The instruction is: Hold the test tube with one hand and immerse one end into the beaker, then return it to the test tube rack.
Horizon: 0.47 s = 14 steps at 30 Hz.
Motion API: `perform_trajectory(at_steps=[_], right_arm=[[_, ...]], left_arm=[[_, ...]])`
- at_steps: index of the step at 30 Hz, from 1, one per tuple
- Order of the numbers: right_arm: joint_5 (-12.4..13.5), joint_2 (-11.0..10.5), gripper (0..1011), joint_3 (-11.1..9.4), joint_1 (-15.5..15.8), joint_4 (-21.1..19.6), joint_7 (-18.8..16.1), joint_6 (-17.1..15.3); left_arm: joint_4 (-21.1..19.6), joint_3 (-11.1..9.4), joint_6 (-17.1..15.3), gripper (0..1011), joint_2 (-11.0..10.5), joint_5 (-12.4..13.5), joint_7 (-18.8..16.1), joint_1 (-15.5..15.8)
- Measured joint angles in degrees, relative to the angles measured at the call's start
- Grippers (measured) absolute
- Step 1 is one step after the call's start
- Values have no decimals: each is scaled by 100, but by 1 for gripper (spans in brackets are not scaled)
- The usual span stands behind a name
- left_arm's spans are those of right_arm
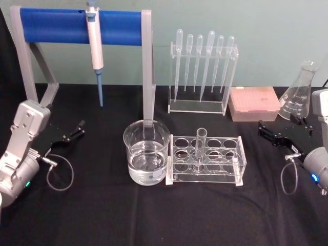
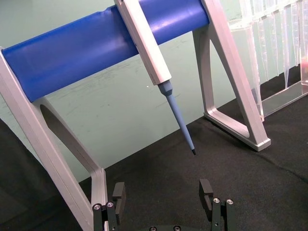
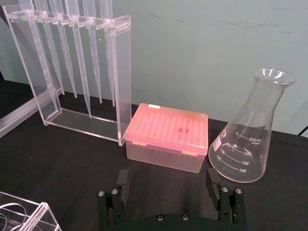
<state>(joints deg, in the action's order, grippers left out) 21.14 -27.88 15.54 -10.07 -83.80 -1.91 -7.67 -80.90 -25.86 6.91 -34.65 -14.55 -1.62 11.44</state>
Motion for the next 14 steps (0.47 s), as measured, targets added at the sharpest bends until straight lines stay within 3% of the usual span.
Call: perform_trajectory(at_steps=[14], right_arm=[[7,-6,1003,0,0,-16,16,15]], left_arm=[[0,0,0,1000,0,0,0,0]])
